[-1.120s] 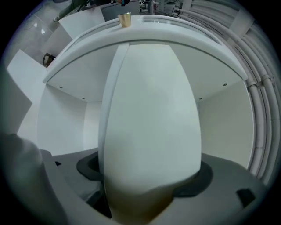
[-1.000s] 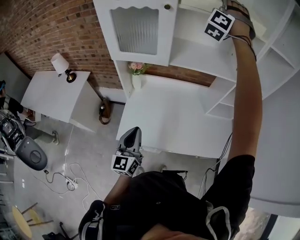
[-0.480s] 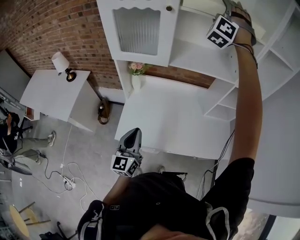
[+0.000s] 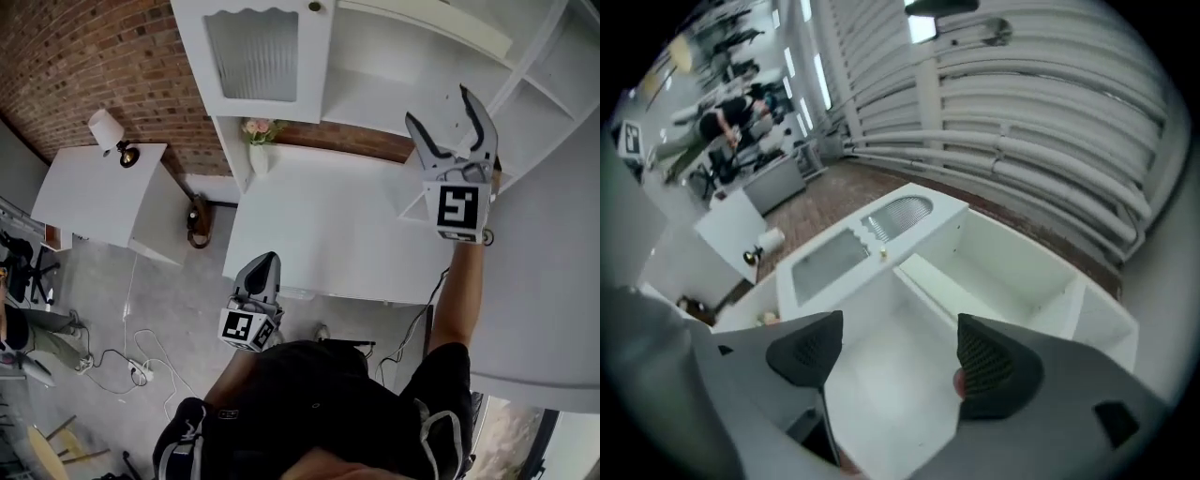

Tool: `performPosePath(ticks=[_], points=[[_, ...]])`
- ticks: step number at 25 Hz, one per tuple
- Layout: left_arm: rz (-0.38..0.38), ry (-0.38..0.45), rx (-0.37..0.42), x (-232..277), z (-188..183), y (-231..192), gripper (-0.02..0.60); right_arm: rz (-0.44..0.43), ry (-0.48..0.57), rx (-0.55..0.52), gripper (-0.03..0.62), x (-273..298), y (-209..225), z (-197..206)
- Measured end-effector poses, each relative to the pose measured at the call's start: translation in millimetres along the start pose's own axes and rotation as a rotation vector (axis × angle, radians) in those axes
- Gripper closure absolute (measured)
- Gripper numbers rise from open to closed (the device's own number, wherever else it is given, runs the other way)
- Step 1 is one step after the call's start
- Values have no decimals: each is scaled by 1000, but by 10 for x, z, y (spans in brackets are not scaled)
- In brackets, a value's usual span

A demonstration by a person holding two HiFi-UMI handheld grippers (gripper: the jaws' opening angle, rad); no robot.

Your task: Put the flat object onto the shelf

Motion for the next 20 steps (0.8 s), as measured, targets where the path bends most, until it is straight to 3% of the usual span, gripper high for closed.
performPosePath(ticks=[1, 3, 7, 10, 14, 20], points=[[8, -1, 1, -2, -1, 14, 569, -14, -5, 67, 203, -253, -180, 134], [17, -2, -5, -5, -19, 44, 569, -9, -5, 231, 356, -688, -555, 397], [75, 0, 6, 50, -79, 203, 569, 9, -49, 659, 434, -1311, -1360, 883], [122, -1, 17, 87, -89, 303, 569, 16, -147, 870, 492, -1632, -1817, 1096], [134, -2, 15, 92, -54, 370, 569, -13, -240, 1019, 541, -1947, -2267, 1128], [145, 3, 42, 94, -27, 422, 569, -59, -331, 1115, 548, -2216, -2731, 1099]])
Point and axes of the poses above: the fingertips, and each gripper's own axes: x forward along the fingers, y to its right, z out of its underside, the point moved 5 cm from there along -x, backward along the fingers, and after that the axes turned 1 degree about -y, right-handed, at the moved point
